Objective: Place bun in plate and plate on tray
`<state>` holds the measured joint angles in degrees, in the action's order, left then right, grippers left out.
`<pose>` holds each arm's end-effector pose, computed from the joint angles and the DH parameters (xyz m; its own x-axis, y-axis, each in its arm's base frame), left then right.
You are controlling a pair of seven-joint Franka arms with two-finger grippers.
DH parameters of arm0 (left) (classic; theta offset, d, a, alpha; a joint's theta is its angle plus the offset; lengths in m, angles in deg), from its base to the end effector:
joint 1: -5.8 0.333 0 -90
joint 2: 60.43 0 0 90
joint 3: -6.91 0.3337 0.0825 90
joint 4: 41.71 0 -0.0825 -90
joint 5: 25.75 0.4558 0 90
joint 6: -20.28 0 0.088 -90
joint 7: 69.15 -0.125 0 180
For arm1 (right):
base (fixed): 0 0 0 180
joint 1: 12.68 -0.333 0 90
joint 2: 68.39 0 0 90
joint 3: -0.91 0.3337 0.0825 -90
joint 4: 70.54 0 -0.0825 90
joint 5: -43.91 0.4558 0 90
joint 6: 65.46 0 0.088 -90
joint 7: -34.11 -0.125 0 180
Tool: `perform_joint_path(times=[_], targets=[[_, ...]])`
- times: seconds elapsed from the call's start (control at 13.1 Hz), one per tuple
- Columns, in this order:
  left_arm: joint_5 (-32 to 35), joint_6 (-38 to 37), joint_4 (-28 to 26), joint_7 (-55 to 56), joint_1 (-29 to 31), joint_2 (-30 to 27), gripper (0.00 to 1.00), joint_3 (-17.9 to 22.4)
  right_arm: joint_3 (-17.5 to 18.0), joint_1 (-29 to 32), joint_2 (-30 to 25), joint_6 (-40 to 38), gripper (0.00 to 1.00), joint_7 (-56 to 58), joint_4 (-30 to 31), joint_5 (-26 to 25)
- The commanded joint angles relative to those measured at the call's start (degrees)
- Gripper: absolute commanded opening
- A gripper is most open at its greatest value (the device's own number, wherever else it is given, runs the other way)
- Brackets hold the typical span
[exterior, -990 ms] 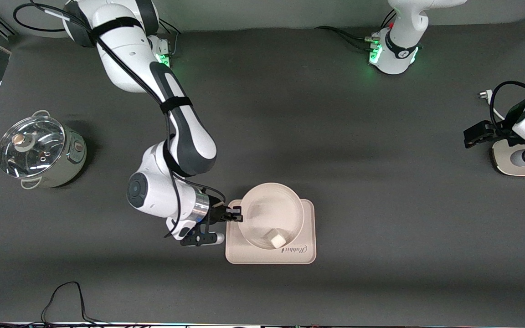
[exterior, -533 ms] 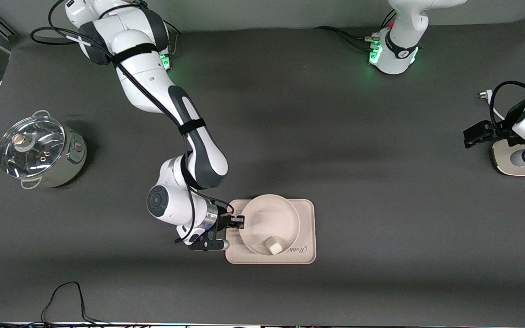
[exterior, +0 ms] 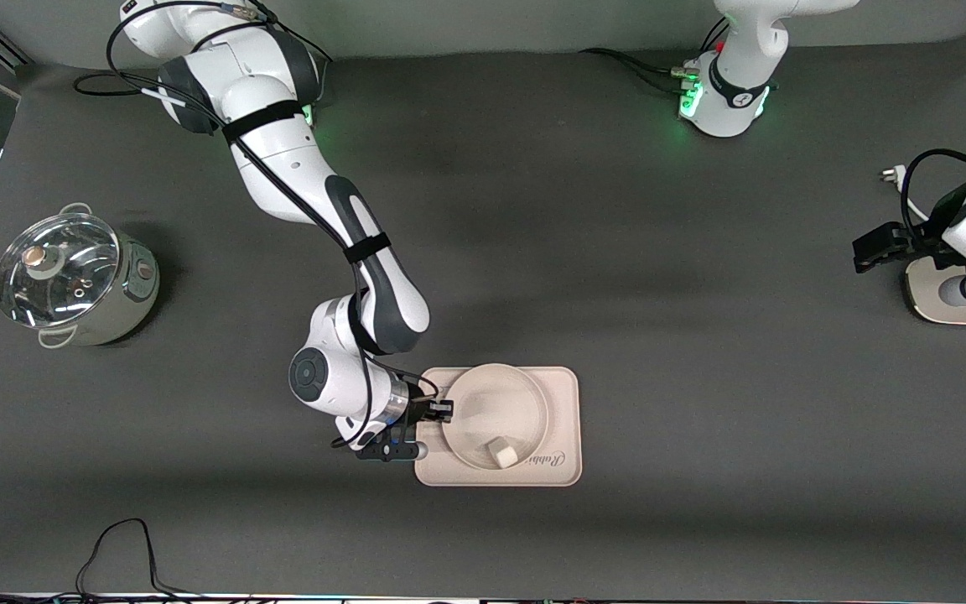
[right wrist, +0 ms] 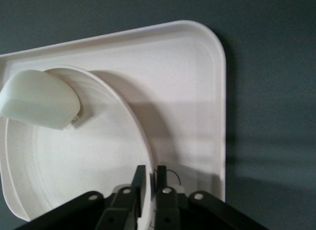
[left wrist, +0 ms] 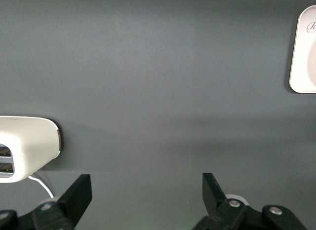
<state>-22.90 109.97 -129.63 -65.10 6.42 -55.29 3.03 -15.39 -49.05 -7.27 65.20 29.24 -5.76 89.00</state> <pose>0.6515 -0.0291 0.5863 0.9984 0.0140 -0.0553 0.0114 -0.9988 -0.0476 0.7668 0.3855 0.1279 0.9976 -0.0640 0.0252 -0.0490 -0.9182 -0.3931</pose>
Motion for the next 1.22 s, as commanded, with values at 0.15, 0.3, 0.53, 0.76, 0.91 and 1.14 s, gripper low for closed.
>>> perform_joint_path(times=[0.15, 0.3, 0.53, 0.76, 0.91, 1.14], targets=[[-0.03, -0.65, 1.35, -0.18, -0.62, 0.48, 1.0, 0.37, 0.39, 0.69, -1.61, -0.75, 1.0, -1.81, -1.59, 0.0], [-0.03, -0.65, 1.35, -0.18, -0.62, 0.48, 1.0, 0.46, -0.05, 1.04, -6.52, -4.51, 1.0, -3.3, 0.5, -0.88], [-0.03, -0.65, 1.35, -0.36, -0.53, 0.48, 1.0, 0.46, -0.58, 1.65, -17.23, -9.88, 1.0, -3.66, 7.0, -8.06], [0.05, -0.65, 1.35, -0.62, -0.53, 0.48, 1.0, 0.46, -0.49, 3.49, -31.37, -21.55, 1.0, -7.95, 13.94, -15.61], [0.05, -0.65, 1.35, -0.71, -0.35, 0.57, 1.0, 0.46, 0.21, 5.68, -40.16, -29.54, 1.0, -9.11, 16.77, -24.57], [-0.03, -0.65, 1.35, -0.71, -0.35, 0.57, 1.0, 0.46, 6.77, 14.54, -49.76, -43.17, 1.0, -7.97, 16.78, -35.82]])
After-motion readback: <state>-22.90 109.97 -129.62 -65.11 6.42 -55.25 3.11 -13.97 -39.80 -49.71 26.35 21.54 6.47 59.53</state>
